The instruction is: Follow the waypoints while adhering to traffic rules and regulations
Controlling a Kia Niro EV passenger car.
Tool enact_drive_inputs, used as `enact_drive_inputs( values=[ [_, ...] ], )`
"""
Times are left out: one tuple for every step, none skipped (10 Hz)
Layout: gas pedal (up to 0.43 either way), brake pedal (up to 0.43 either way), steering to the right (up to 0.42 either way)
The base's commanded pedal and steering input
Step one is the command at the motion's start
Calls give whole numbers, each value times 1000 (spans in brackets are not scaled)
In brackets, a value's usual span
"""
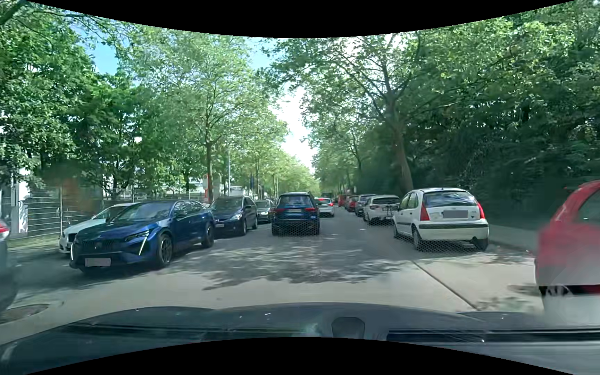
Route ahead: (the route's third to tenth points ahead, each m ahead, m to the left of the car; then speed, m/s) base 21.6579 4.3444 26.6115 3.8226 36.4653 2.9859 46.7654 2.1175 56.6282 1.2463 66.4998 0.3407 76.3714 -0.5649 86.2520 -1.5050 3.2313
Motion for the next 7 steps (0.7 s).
enact_drive_inputs(
  values=[
    [0, 0, -10],
    [0, 0, -5],
    [0, 0, -2],
    [0, 0, 0],
    [0, 0, 1],
    [0, 0, 2],
    [0, 0, 3]
  ],
)
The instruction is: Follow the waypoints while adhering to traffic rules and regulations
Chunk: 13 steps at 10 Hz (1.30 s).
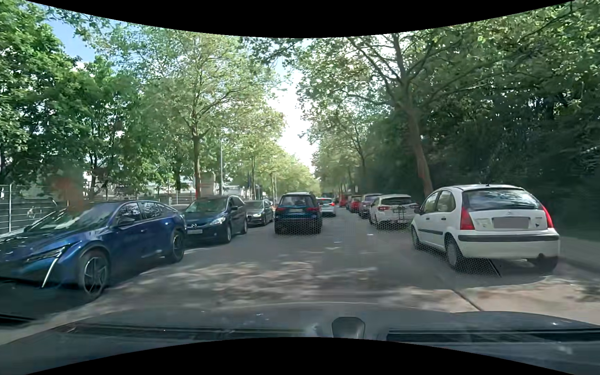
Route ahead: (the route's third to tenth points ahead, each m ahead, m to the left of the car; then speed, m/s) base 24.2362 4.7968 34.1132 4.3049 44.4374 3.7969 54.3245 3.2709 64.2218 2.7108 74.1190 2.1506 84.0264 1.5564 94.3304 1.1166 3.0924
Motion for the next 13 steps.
enact_drive_inputs(
  values=[
    [0, 0, 3],
    [0, 0, 3],
    [0, 0, 3],
    [0, 0, 3],
    [0, 0, 3],
    [0, 0, 3],
    [0, 0, 3],
    [0, 0, 3],
    [0, 0, 3],
    [0, 0, 3],
    [0, 0, 3],
    [0, 0, 3],
    [0, 0, 3]
  ],
)
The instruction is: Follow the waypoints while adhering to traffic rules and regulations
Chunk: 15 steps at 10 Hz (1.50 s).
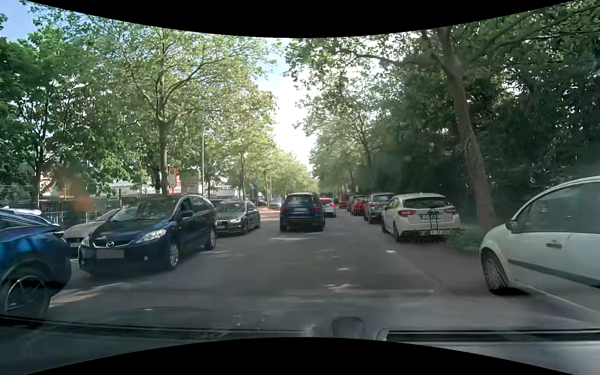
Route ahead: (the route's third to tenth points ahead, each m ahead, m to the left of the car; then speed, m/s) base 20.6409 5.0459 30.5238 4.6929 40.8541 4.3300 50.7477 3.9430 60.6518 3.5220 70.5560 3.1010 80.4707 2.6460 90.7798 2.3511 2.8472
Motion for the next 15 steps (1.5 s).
enact_drive_inputs(
  values=[
    [0, 0, 3],
    [0, 0, 3],
    [0, 0, 3],
    [0, 0, 3],
    [0, 0, 3],
    [0, 0, 3],
    [0, 0, 3],
    [0, 0, 3],
    [0, 0, 3],
    [0, 0, 3],
    [0, 0, 4],
    [0, 0, 3],
    [0, 0, 3],
    [0, 0, 3],
    [0, 0, 3]
  ],
)
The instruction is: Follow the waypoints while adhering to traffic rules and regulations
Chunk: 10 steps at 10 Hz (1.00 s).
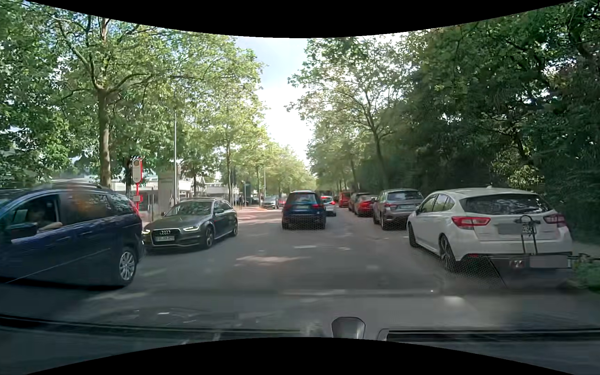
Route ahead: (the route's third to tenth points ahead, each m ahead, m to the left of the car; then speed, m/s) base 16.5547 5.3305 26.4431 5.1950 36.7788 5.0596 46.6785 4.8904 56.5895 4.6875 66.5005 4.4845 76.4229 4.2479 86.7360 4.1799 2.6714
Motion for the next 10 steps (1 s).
enact_drive_inputs(
  values=[
    [0, 0, 3],
    [0, 0, 3],
    [0, 0, 3],
    [0, 0, 3],
    [0, 0, 4],
    [0, 0, 4],
    [0, 0, 4],
    [0, 0, 3],
    [0, 0, 3],
    [0, 0, 4]
  ],
)
